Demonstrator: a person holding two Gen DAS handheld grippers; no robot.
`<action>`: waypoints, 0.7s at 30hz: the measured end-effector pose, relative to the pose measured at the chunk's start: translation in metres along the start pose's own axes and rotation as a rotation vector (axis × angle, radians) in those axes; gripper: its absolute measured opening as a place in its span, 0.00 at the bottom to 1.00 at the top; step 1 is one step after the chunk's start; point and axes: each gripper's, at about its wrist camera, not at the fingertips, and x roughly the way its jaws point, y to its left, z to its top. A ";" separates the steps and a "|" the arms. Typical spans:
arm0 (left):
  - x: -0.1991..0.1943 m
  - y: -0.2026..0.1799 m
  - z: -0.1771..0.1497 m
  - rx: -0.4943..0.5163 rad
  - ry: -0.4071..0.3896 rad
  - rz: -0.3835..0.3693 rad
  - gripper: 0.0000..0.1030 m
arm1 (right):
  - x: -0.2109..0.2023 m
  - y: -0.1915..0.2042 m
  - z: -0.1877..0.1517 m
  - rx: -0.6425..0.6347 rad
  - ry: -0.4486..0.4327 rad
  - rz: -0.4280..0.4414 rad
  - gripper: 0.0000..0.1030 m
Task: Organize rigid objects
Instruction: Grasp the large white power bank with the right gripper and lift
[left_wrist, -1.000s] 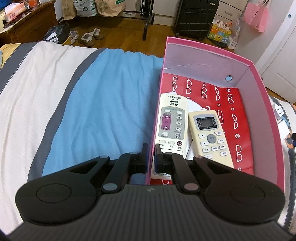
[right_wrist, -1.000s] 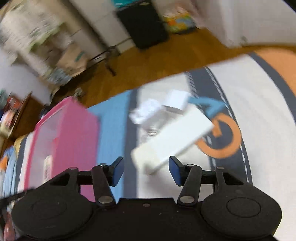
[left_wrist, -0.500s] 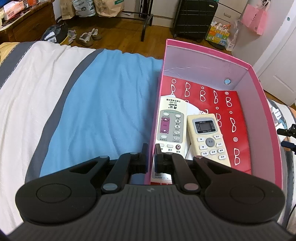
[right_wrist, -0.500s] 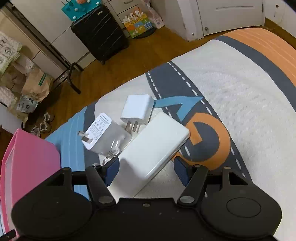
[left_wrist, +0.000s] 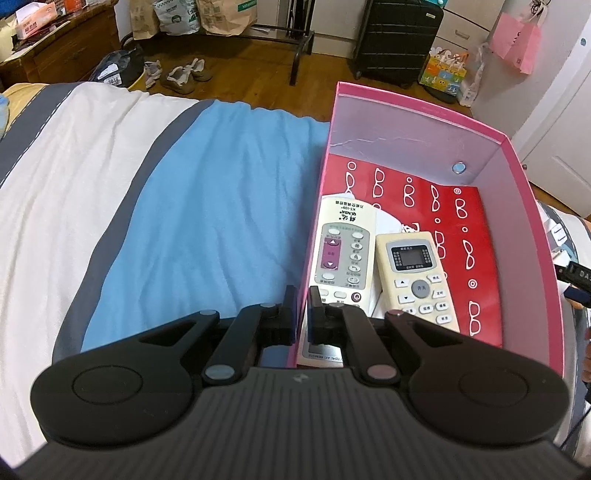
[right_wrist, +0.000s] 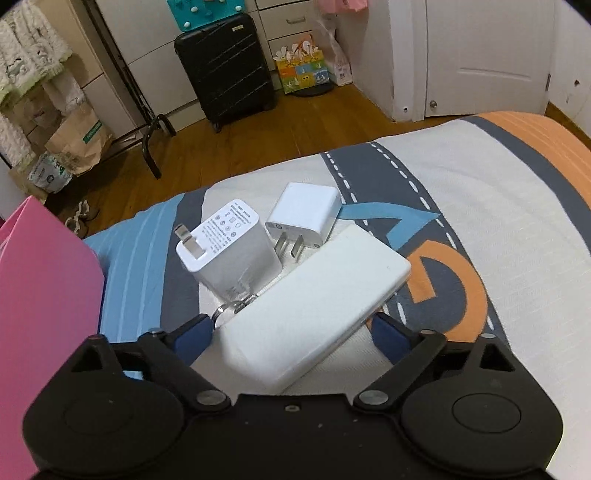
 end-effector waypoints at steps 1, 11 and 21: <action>0.000 0.000 0.000 0.000 0.000 0.001 0.04 | -0.005 -0.002 -0.001 0.005 0.005 0.011 0.76; 0.000 0.001 -0.003 -0.006 0.007 0.002 0.05 | -0.041 -0.046 -0.028 0.062 0.189 0.207 0.15; 0.000 0.001 -0.004 -0.005 0.006 -0.002 0.05 | -0.029 -0.035 0.008 0.166 0.015 0.047 0.71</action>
